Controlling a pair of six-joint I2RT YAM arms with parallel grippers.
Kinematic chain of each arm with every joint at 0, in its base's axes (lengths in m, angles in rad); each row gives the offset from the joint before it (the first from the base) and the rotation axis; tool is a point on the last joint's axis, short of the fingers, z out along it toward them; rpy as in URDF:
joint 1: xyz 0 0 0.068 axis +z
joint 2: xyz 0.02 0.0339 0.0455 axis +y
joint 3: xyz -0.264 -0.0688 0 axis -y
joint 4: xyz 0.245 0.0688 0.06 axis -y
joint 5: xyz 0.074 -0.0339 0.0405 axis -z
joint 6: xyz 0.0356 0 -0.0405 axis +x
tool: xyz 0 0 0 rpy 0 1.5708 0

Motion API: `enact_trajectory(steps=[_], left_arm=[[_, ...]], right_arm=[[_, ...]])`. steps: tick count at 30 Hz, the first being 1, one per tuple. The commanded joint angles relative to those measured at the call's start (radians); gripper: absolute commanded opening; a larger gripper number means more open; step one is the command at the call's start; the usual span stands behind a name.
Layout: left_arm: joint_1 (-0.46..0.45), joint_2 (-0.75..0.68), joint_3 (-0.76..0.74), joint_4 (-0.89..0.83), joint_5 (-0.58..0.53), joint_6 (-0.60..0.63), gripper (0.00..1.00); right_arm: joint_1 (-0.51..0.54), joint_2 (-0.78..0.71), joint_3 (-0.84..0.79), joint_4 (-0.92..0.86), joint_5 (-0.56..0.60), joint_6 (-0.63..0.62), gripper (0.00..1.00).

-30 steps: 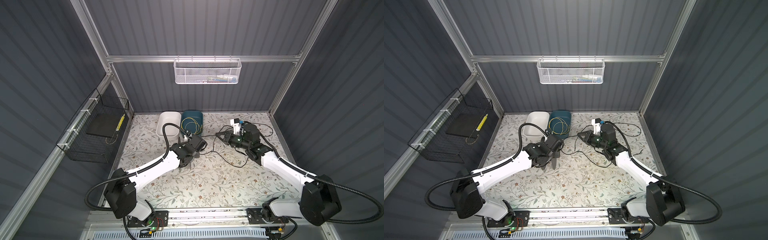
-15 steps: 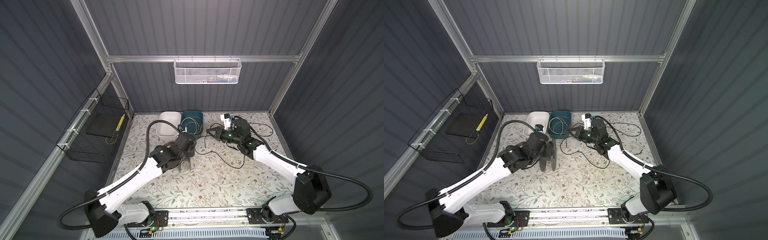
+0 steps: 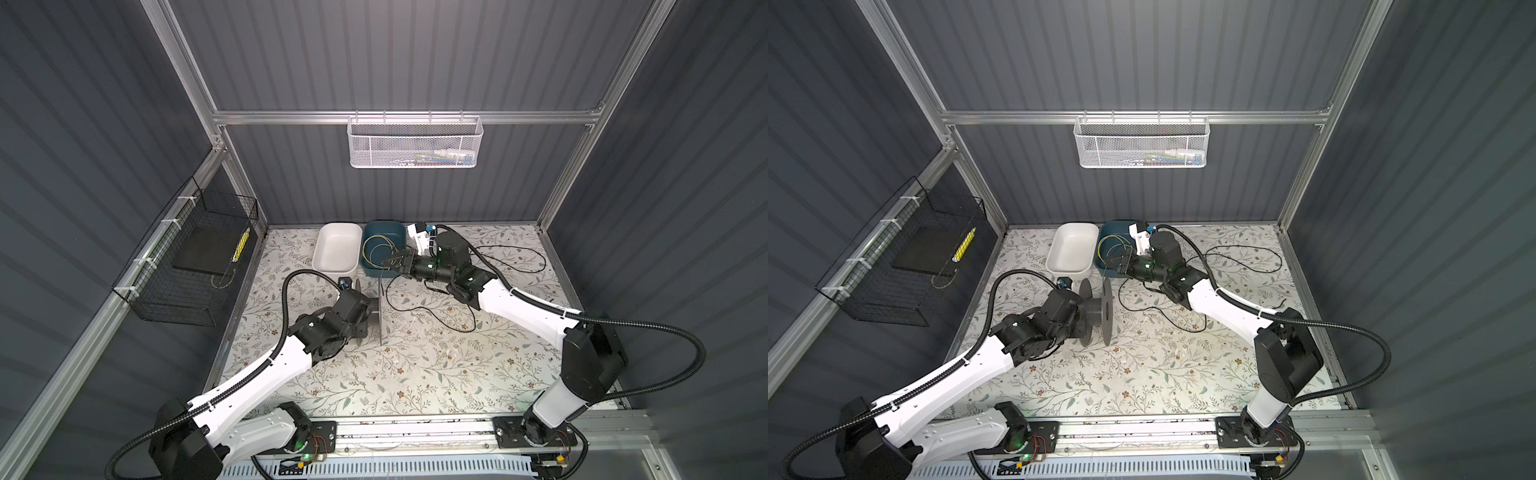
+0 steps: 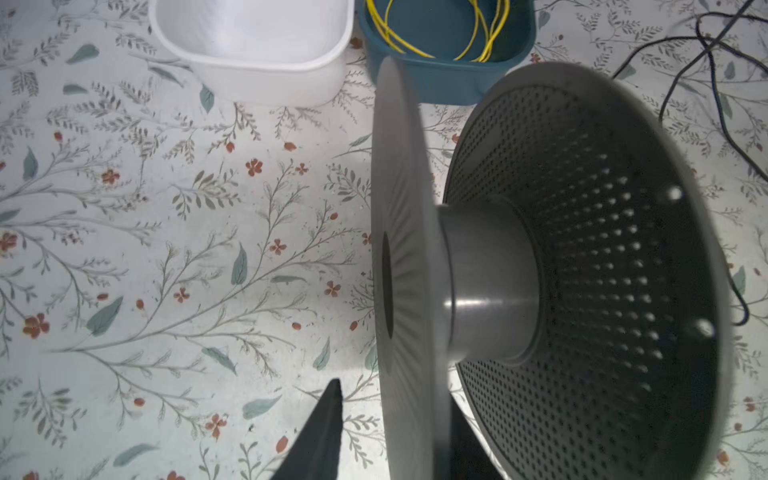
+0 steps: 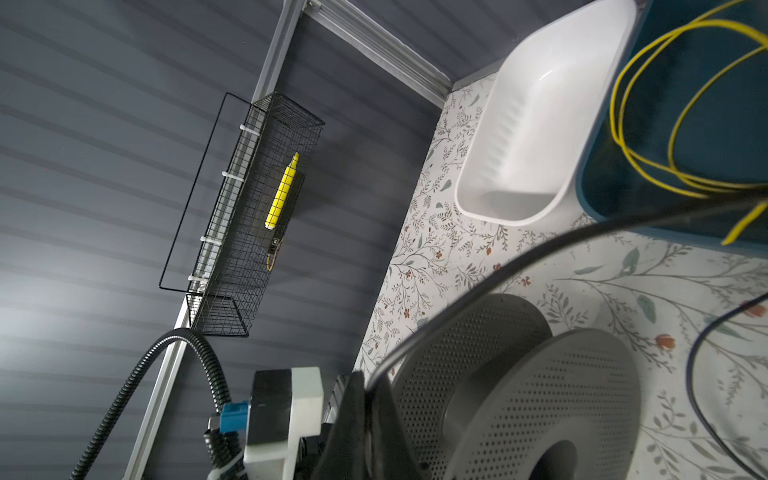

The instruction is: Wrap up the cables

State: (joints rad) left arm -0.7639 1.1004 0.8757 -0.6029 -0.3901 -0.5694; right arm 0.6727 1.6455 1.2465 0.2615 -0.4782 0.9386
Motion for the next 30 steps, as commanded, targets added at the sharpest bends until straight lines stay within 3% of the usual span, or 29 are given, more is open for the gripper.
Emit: enact_trajectory(steps=[1,11,16,28,30], left_arm=[[0.003,0.016,0.022,0.091,0.050,0.087,0.28],[0.003,0.079,-0.001,0.231,0.117,0.261,0.20],[0.015,0.035,-0.053,0.278,0.150,0.326,0.23],[0.077,-0.083,-0.071,0.252,0.325,0.338,0.69],[0.083,-0.101,-0.067,0.258,0.331,0.328,0.73]], right_arm=[[0.001,-0.013,-0.006,0.016,-0.002,0.000,0.00],[0.014,0.038,0.007,0.017,0.032,-0.018,0.00],[0.022,0.079,0.020,0.003,0.064,-0.045,0.00],[0.037,0.123,0.006,0.028,0.095,-0.044,0.00],[0.041,0.123,0.004,0.033,0.093,-0.041,0.00]])
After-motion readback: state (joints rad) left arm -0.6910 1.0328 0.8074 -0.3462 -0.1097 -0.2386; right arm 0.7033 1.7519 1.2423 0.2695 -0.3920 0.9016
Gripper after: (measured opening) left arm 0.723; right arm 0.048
